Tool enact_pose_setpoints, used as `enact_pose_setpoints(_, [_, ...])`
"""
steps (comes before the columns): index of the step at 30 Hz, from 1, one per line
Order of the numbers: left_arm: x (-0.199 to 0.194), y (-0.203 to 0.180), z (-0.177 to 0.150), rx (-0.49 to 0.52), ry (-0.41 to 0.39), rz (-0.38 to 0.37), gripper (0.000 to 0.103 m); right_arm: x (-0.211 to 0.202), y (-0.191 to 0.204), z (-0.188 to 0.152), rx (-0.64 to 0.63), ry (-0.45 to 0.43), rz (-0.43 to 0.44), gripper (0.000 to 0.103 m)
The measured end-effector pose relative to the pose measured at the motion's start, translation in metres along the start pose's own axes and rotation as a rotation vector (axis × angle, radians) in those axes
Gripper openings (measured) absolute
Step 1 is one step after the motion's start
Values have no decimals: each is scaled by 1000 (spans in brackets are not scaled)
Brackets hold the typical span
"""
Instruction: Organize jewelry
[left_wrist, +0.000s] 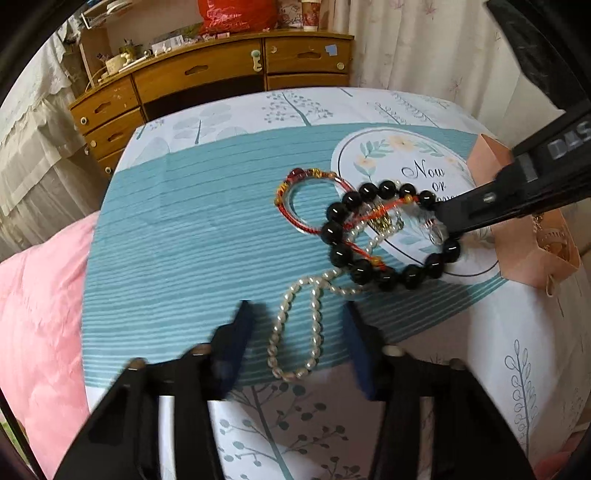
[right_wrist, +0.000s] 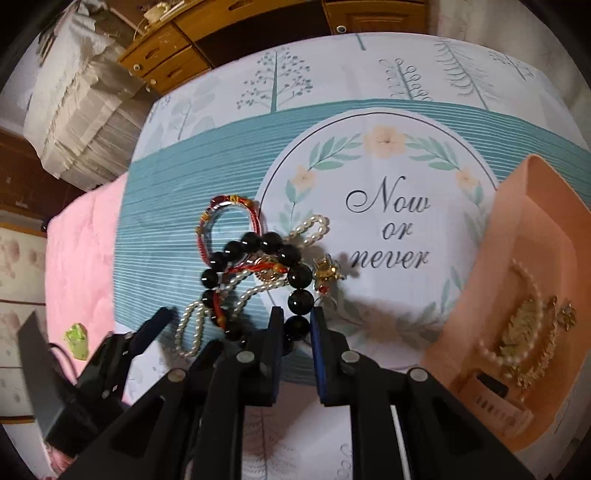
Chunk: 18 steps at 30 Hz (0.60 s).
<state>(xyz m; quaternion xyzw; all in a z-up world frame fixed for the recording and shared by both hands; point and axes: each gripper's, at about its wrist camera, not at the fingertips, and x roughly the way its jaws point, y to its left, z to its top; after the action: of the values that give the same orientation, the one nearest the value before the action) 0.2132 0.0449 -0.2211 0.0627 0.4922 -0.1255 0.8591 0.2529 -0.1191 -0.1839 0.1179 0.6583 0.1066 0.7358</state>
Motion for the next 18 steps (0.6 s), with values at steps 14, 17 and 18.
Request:
enact_pose_setpoints(14, [-12,5,-14,-51,55,-75,6,-49,-6,-14,-5,-76,29,14])
enact_pose_setpoints(17, [-20,4,-20,-74,77,-92,0,-55,-7,-17,-2,-82,44,14])
enact_pose_setpoints(18, [-22,3,-23,-86,91,-100,0,-57,-7,-18,1,-84,46,14])
